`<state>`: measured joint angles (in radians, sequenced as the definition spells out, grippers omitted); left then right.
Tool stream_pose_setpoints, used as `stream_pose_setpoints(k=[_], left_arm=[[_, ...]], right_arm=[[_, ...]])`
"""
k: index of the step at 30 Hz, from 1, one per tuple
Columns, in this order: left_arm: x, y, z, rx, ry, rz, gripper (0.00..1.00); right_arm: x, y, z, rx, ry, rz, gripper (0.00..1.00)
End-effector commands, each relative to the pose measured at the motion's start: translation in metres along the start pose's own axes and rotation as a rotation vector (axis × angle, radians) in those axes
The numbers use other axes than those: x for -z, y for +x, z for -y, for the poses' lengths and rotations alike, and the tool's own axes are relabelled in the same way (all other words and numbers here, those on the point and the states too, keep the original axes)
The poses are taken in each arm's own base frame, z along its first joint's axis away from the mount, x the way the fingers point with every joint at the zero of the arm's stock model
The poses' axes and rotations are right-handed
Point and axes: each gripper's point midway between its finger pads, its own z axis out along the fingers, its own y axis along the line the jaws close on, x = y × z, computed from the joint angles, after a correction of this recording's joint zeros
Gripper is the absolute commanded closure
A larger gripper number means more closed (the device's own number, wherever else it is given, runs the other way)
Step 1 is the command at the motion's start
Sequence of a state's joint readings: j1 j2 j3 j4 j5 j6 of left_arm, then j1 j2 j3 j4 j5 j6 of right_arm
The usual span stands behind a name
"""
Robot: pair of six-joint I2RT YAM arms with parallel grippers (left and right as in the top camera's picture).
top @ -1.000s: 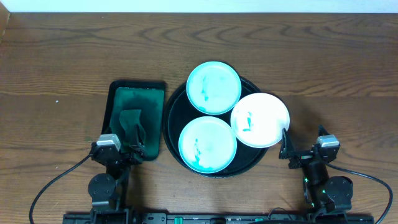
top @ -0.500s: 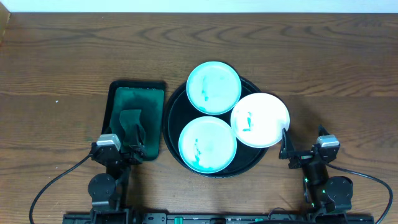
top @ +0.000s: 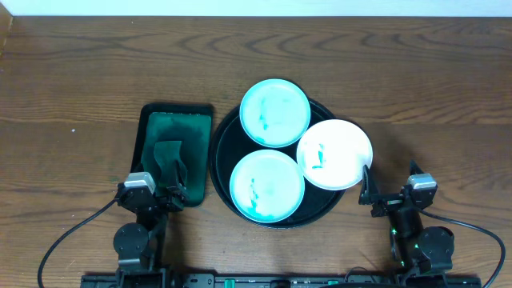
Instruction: Clean dirty plates on tray and stack at the side
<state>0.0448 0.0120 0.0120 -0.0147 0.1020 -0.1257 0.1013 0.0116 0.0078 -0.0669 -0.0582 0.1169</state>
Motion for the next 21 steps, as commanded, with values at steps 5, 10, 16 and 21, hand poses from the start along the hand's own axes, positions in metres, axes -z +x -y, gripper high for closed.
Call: stream_pose_setpoints(k=[5, 10, 16, 21], left_arm=[[0.000, 0.014, 0.005, -0.014, 0.037, -0.050, 0.20], [0.000, 0.014, 0.007, -0.014, 0.043, -0.049, 0.20], [0.001, -0.001, 0.009, -0.017, 0.052, 0.000, 0.20], [0.009, -0.037, 0.017, 0.005, 0.065, 0.067, 0.20]], right_arm=[[0.000, 0.000, -0.002, 0.011, -0.005, 0.001, 0.01], [0.000, 0.000, -0.003, 0.010, -0.012, 0.001, 0.01], [0.001, -0.013, -0.010, -0.039, -0.049, 0.053, 0.01], [0.006, -0.038, -0.027, -0.025, -0.143, 0.138, 0.01]])
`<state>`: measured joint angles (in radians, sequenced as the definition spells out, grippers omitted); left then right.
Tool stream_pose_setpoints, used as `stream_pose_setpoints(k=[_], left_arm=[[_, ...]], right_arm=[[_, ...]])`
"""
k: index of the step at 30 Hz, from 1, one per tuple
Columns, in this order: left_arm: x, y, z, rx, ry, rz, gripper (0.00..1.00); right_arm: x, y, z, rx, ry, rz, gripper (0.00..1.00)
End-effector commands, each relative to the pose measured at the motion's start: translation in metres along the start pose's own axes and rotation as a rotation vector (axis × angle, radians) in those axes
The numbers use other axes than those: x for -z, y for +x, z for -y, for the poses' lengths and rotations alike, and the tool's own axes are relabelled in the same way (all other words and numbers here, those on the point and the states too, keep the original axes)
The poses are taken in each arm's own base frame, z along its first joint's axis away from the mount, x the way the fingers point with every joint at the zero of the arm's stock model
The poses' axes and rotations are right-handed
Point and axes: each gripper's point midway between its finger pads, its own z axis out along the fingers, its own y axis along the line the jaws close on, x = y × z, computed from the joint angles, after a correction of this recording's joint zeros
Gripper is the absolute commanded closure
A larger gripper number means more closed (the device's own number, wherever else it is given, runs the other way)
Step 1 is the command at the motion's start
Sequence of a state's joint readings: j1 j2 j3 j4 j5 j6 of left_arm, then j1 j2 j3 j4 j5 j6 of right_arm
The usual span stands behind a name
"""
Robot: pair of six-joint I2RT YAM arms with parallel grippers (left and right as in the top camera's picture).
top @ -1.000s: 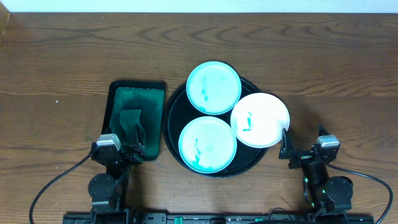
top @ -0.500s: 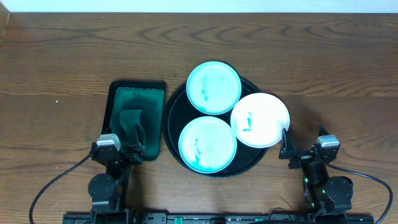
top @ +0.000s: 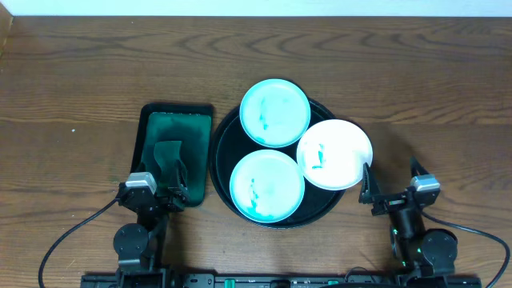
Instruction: Clean dirty plates on tray and stack at the side
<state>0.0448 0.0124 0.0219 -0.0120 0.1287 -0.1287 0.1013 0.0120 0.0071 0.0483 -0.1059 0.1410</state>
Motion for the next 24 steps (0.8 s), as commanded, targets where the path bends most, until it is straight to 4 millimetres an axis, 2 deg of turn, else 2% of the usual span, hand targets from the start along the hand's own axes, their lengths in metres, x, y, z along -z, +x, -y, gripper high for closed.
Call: stream_pose_setpoints(k=[1, 6, 9, 12, 15, 18, 20, 23, 24], left_arm=[[0.010, -0.042, 0.014, 0.001, 0.037, 0.064, 0.20], [0.014, -0.078, 0.021, 0.011, 0.014, -0.053, 0.20], [0.007, -0.090, 0.023, 0.024, -0.016, -0.207, 0.20], [-0.004, -0.101, 0.034, 0.047, 0.004, -0.377, 0.20], [-0.012, -0.109, 0.048, 0.081, 0.049, -0.522, 0.20], [-0.018, -0.110, 0.050, 0.103, 0.035, -0.642, 0.20], [-0.021, -0.104, 0.048, 0.115, 0.017, -0.724, 0.20], [-0.020, -0.092, 0.050, 0.134, 0.024, -0.786, 0.20], [-0.018, -0.089, 0.051, 0.140, 0.032, -0.799, 0.20]], right_arm=[[0.003, -0.019, -0.018, -0.012, -0.088, 0.044, 0.01], [0.007, -0.068, -0.029, 0.009, -0.108, 0.034, 0.01], [0.000, -0.096, -0.039, 0.053, -0.139, -0.062, 0.01], [-0.014, -0.112, -0.050, 0.059, -0.181, -0.229, 0.01], [-0.031, -0.115, -0.057, 0.018, -0.215, -0.428, 0.01], [-0.050, -0.111, -0.066, -0.044, -0.265, -0.600, 0.01], [-0.070, -0.106, -0.075, -0.118, -0.318, -0.687, 0.01], [-0.089, -0.090, -0.093, -0.235, -0.434, -0.757, 0.01], [-0.091, -0.086, -0.096, -0.259, -0.454, -0.775, 0.07]])
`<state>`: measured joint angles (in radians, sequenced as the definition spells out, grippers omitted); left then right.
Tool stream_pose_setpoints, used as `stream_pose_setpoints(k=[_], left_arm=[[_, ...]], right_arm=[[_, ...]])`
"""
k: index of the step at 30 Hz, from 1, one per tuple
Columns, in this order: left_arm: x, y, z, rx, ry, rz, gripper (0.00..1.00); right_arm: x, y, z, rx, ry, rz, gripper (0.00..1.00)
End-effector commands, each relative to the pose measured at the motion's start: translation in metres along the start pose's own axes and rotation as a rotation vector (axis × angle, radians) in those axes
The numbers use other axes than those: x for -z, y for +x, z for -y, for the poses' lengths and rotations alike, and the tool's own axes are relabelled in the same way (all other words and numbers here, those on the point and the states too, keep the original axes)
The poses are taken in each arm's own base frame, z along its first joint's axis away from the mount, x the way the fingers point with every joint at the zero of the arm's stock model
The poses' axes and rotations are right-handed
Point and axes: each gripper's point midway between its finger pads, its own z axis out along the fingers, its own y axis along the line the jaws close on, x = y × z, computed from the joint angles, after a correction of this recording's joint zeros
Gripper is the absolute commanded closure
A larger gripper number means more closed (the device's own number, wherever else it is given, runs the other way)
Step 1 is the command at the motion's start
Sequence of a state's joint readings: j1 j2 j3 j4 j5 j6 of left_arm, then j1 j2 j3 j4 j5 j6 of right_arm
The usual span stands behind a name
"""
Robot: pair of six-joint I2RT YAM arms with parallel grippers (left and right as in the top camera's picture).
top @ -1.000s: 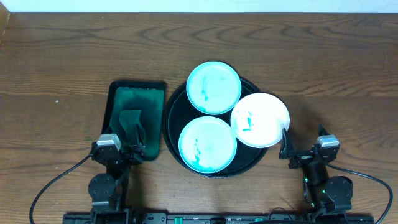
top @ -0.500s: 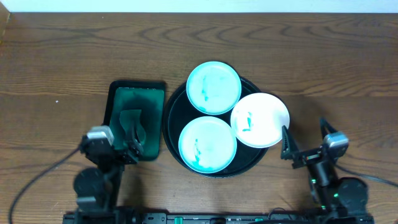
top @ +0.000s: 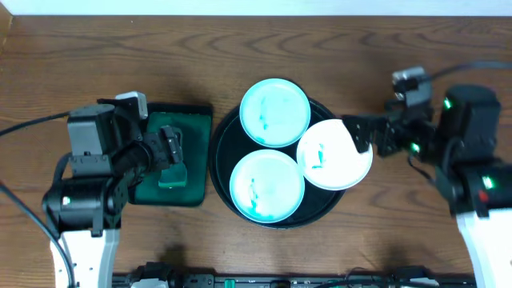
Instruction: Clean dirty plates on tray and stack at the side
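A round black tray [top: 226, 136] holds three plates. The far plate [top: 275, 112] and the near plate [top: 267, 186] look cyan with faint teal smears. The white plate [top: 334, 154] on the right carries teal marks and overhangs the tray's rim. A green sponge [top: 170, 174] lies in a small rectangular black tray [top: 196, 120] on the left. My left gripper [top: 171, 150] hangs over that tray just above the sponge, its fingers apart. My right gripper [top: 358, 134] is open at the white plate's upper right rim, holding nothing.
Brown wooden table all around. The rectangular tray sits right beside the round tray's left edge. Both arm bodies stand out over the table, the left one at the left edge, the right one at the right edge. Cables trail along the near edge.
Both arms have left their folded rest at the near edge. The left gripper is now over the sponge tray, and the right gripper is at the white plate's rim. Plates and sponge have not moved.
At both earlier moments the arms sat folded at the near table edge with three plates on the round tray and the sponge in its tray. Now both arms are extended, left over the sponge, right at the white plate.
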<state>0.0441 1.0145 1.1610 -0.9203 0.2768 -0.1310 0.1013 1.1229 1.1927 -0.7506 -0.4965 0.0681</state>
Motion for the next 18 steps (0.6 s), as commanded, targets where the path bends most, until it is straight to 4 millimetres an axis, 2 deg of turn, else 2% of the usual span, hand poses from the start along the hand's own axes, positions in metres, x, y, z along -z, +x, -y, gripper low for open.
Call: stream_pose_setpoints(k=[1, 3, 5, 6, 7, 8, 10, 13, 18], left_arm=[[0.003, 0.004, 0.010, 0.009, 0.048, -0.037, 0.20], [0.003, 0.010, 0.009, 0.014, 0.043, -0.057, 0.20], [0.004, 0.012, 0.008, 0.016, 0.041, -0.065, 0.20], [0.004, 0.012, 0.008, 0.017, 0.041, -0.067, 0.20], [0.004, 0.012, 0.008, 0.017, 0.041, -0.068, 0.20], [0.004, 0.012, 0.008, 0.017, 0.041, -0.067, 0.20], [0.004, 0.012, 0.008, 0.017, 0.041, -0.067, 0.20], [0.004, 0.012, 0.008, 0.017, 0.041, -0.067, 0.20], [0.004, 0.012, 0.008, 0.017, 0.041, -0.067, 0.20]], right_arm=[[-0.022, 0.003, -0.026, -0.070, -0.204, -0.073, 0.10], [-0.037, 0.016, -0.028, -0.087, -0.208, -0.140, 0.10], [-0.055, 0.041, -0.031, -0.093, -0.174, -0.250, 0.12], [-0.063, 0.053, -0.031, -0.087, -0.146, -0.301, 0.16], [-0.077, 0.077, -0.029, -0.060, -0.070, -0.395, 0.23], [-0.085, 0.093, -0.027, -0.036, -0.020, -0.455, 0.30], [-0.098, 0.121, -0.030, 0.011, 0.026, -0.564, 0.37], [-0.113, 0.157, -0.045, 0.049, 0.012, -0.701, 0.47], [-0.121, 0.202, -0.047, 0.029, 0.039, -0.887, 0.47]])
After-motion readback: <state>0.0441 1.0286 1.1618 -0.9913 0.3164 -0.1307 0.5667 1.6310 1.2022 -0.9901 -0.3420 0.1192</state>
